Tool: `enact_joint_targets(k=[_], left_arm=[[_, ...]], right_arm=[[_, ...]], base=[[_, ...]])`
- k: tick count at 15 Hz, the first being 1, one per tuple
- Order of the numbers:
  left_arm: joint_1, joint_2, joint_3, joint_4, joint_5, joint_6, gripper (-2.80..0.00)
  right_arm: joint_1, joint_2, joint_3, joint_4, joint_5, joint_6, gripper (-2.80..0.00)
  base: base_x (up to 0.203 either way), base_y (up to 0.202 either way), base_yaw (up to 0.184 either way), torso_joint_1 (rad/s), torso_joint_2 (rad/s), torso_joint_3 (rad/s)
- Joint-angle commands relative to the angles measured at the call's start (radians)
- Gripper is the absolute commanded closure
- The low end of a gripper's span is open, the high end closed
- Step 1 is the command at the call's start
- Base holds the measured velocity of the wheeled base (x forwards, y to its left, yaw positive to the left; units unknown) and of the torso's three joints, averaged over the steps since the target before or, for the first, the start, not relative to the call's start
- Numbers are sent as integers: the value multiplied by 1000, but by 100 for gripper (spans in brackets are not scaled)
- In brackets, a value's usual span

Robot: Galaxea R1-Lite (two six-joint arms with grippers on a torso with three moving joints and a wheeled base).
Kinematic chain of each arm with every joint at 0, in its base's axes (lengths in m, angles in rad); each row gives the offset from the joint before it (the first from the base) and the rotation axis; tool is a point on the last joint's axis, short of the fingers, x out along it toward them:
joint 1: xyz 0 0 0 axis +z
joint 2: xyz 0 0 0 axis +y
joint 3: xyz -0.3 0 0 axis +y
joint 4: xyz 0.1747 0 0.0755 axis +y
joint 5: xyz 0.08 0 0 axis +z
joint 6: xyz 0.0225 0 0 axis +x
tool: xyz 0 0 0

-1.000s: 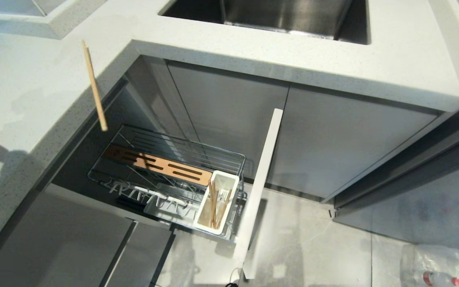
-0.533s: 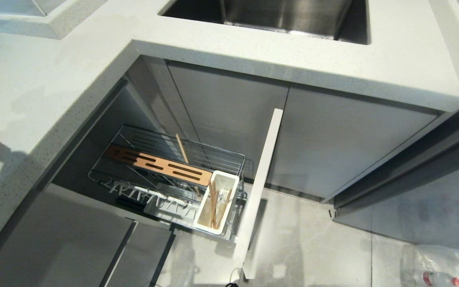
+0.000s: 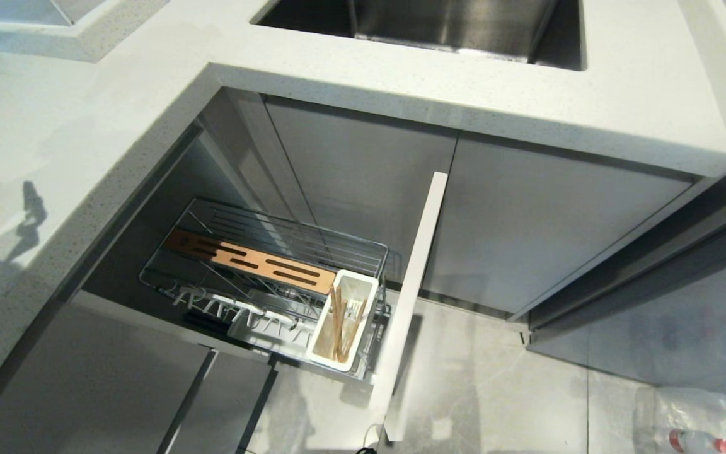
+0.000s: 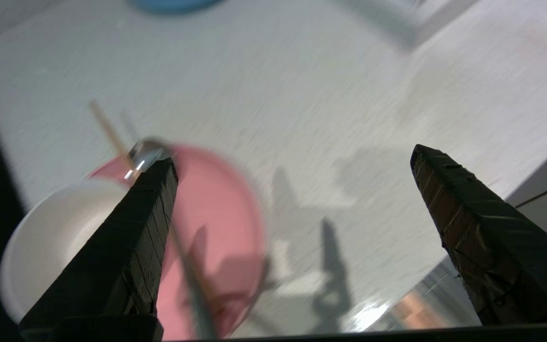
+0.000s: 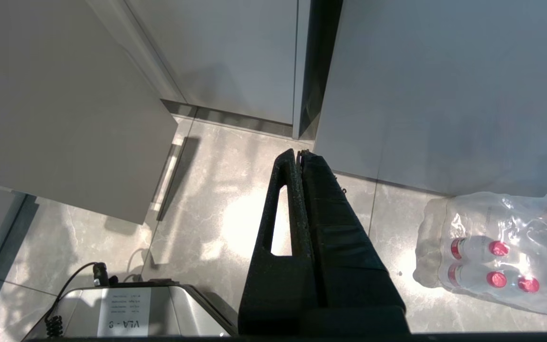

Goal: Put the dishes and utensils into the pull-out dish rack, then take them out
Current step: Close the cupboard

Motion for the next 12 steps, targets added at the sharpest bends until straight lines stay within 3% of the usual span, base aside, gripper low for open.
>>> enact_joint_targets(k=[1, 5, 6, 9, 12], left_arm=[[-22, -27, 1, -90, -10, 1, -280], [-45, -73, 18, -376, -106, -35, -280], [-59, -88, 20, -422, -131, -60, 0], [-105, -113, 14, -429, -203, -140, 0], [-228, -121, 31, -370, -255, -174, 0]], right_arm=[[1, 1, 2, -1, 0, 0, 0], [0, 1, 2, -1, 0, 0, 0], [0, 1, 2, 0, 0, 0, 0], [-1, 1, 2, -1, 0, 0, 0], [-1, 1, 2, -1, 0, 0, 0]], base=[[0, 0, 0, 0, 0, 0], [0, 0, 0, 0, 0, 0], [0, 0, 0, 0, 0, 0], [0, 0, 0, 0, 0, 0], [0, 0, 0, 0, 0, 0]])
